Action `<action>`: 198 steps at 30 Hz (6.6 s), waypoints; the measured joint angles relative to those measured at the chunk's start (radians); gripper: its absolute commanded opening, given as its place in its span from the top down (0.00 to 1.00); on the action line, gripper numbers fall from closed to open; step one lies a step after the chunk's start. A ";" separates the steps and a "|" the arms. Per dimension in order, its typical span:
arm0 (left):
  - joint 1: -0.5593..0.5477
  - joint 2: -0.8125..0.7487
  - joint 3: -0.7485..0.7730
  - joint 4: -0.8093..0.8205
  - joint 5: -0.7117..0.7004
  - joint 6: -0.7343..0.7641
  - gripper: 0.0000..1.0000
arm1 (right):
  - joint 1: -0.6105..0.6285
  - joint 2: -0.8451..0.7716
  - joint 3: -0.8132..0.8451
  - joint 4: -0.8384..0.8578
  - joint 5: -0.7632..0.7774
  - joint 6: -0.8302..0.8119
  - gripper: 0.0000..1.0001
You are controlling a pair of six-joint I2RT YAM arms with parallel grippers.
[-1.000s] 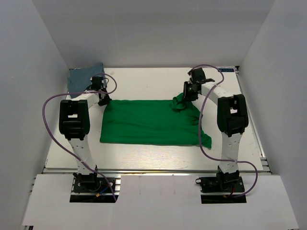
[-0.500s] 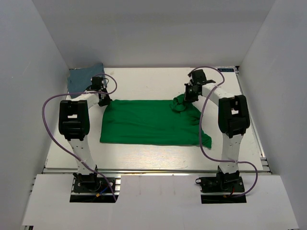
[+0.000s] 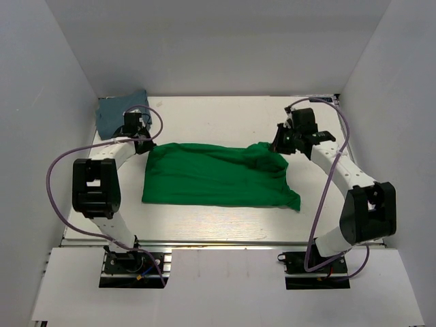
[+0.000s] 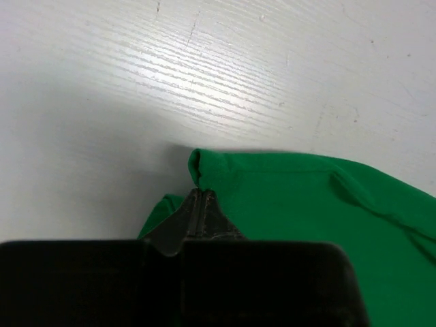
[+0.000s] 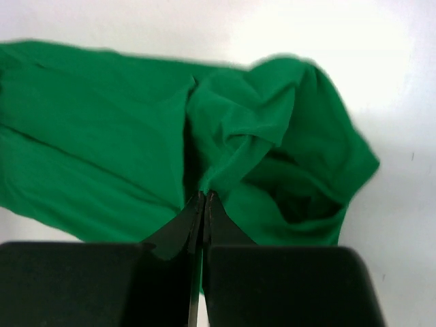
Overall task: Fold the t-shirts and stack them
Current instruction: Grap the side of the flattened tshirt furthest away from the robot with both arms, then fold the other side of the tshirt into a rectangle
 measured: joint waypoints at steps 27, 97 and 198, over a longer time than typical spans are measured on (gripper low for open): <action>0.000 -0.398 -0.369 0.004 -0.084 -0.117 1.00 | 0.000 -0.410 -0.417 -0.112 0.019 0.034 1.00; -0.061 -0.310 -0.447 0.081 0.219 -0.162 0.00 | 0.391 0.179 -0.033 -0.382 0.684 0.132 0.10; -0.059 -0.308 -0.449 0.083 0.217 -0.155 0.00 | 0.404 -0.443 -0.346 -0.217 0.138 0.090 0.32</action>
